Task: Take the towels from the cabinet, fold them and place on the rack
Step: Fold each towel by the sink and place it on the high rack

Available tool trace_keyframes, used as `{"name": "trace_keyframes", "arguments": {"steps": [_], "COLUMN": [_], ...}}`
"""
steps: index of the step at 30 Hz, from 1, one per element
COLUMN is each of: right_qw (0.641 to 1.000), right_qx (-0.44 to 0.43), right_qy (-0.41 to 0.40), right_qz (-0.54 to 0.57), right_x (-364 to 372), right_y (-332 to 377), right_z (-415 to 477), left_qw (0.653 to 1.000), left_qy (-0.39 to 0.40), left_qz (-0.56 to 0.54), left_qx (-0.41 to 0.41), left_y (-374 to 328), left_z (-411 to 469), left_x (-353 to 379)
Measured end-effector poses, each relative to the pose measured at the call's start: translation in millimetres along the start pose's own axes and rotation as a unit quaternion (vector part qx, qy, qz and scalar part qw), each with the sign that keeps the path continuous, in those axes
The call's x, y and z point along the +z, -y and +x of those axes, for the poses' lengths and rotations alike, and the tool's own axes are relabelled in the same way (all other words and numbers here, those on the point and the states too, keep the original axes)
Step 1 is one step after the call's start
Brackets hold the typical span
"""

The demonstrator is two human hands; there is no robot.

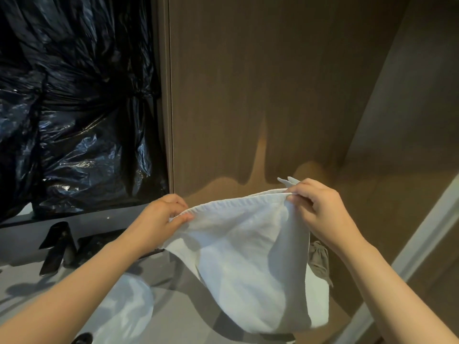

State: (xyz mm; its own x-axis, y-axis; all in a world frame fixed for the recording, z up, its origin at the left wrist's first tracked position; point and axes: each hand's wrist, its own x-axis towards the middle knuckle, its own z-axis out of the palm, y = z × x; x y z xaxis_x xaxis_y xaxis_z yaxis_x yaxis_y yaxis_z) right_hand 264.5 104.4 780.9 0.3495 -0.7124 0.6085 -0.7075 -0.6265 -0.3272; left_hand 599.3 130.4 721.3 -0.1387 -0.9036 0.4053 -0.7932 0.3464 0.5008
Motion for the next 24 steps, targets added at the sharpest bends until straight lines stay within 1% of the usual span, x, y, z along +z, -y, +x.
{"name": "trace_keyframes", "arguments": {"steps": [2,6,10,12,15,17,20,22,24], "right_qw": [1.0,0.995,0.991,0.991,0.99,0.99,0.991,0.992,0.991], "right_qx": [0.004,0.031,0.037,0.036,0.034,0.031,0.026,0.029,0.031], "right_qy": [0.028,0.098,0.128,0.132,0.133,0.136,0.128,0.125,0.126], "right_qz": [0.005,0.004,0.013,0.012,0.018,0.019,0.014,0.017,0.018], "right_x": [8,41,63,69,72,72,71,69,69], "right_y": [-4,-11,-13,-13,-12,-14,-19,-21,-22], "right_z": [-13,-43,-58,-58,-56,-56,-58,-59,-59], "left_qw": [0.999,0.991,0.979,0.975,0.978,0.985,0.991,0.989,0.985], "left_qy": [0.035,0.107,0.164,0.179,0.156,0.124,0.031,-0.028,-0.044], "left_qz": [-0.024,-0.034,-0.059,-0.065,-0.09,-0.068,-0.054,-0.068,-0.089], "left_qx": [-0.02,-0.066,-0.11,-0.115,-0.107,-0.1,-0.116,-0.128,-0.14], "left_y": [5,25,43,48,50,52,56,57,58], "left_z": [-13,-47,-72,-80,-85,-86,-86,-83,-79], "left_x": [13,57,95,109,120,123,120,114,107]}}
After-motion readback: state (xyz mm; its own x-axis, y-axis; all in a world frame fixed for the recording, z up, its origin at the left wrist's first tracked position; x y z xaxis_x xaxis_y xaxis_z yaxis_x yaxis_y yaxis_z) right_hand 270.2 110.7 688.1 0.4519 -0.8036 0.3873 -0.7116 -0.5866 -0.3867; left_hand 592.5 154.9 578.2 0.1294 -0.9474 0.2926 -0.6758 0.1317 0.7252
